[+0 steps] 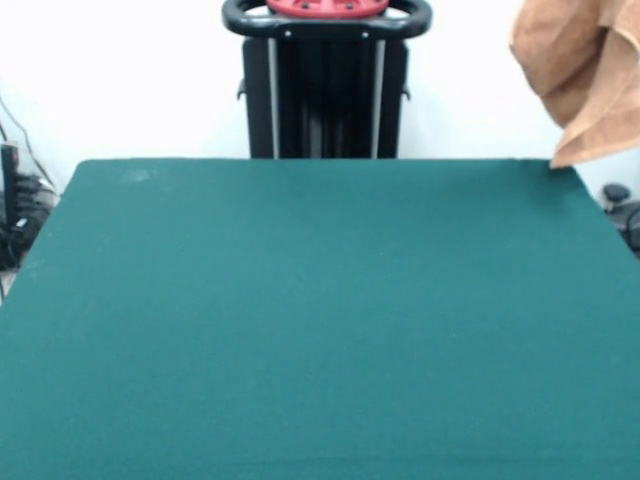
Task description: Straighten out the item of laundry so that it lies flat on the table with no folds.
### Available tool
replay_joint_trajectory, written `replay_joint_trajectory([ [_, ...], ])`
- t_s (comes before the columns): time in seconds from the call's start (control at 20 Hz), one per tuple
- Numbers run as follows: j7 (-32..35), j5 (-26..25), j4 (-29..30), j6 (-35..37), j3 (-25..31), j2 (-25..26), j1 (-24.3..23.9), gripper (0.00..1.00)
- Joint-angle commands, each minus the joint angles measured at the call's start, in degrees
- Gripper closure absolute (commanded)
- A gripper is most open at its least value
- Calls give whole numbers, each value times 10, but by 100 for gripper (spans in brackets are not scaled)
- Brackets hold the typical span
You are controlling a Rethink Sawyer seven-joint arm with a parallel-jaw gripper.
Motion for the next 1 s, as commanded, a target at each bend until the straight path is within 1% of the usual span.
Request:
replay_joint_trajectory([
  [0.05,131,58,88,-66,116,22,10,100],
  [0.3,123,87,111,-122,153,37,3,100],
  [0.55,117,92,122,-154,172,44,-4,100],
  [0.65,96,101,134,-183,192,49,-21,100],
  [0.85,55,128,163,-263,253,70,-69,100],
  [1.0,51,121,172,-304,284,82,-97,100],
])
